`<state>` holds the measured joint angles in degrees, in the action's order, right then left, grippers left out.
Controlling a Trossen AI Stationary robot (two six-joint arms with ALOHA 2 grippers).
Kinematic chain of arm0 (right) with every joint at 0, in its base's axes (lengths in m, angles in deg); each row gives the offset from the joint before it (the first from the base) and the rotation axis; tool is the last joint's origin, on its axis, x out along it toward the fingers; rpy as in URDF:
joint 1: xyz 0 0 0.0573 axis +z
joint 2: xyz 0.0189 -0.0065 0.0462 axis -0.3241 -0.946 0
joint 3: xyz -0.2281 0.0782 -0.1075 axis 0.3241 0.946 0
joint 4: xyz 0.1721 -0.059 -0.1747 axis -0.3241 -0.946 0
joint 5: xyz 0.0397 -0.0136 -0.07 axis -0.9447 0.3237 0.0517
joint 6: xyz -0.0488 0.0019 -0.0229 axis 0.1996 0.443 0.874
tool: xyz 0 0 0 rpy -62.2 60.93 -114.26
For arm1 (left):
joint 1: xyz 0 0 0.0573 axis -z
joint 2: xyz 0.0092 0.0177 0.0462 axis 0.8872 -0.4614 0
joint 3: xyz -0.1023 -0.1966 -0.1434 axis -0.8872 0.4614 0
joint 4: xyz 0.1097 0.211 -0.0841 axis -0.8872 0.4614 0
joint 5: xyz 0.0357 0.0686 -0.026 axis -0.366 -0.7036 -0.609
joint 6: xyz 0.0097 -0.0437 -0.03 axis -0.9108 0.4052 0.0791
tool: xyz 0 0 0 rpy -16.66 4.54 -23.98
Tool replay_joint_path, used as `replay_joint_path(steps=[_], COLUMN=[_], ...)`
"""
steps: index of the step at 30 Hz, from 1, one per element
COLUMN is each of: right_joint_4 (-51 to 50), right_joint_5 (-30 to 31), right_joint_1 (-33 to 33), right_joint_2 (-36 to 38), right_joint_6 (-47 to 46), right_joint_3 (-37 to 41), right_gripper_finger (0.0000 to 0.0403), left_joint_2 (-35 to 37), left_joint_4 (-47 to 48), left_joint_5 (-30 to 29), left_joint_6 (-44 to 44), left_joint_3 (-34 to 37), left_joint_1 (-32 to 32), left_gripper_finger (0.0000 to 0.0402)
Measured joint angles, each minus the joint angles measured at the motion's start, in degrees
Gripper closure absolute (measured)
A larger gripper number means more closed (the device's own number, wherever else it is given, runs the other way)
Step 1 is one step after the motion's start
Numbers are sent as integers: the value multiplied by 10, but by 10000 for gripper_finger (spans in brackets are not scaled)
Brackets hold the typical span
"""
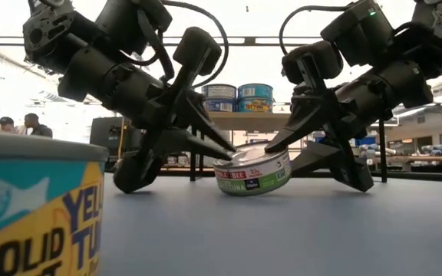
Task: Stack canned seafood by type on shelf
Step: Put the green tuna on the shelf
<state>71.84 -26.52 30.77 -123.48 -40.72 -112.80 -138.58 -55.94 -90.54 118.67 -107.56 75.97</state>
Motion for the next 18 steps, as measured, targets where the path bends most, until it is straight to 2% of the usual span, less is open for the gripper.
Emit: replay_joint_path(steps=[8,18], right_joint_4=[51,219], right_joint_5=[19,193], right_joint_1=[-2,-7], right_joint_2=[8,115], right_joint_6=[-35,-97], right_joint_3=[19,125], right_gripper_finger=[277,277], left_joint_2=[77,212], left_joint_4=[-8,-11], left_joint_5=[-2,-73], left_joint_6=[-45,-80], left_joint_3=[2,47], left_joint_1=[-1,-1], left_gripper_finger=[342,341])
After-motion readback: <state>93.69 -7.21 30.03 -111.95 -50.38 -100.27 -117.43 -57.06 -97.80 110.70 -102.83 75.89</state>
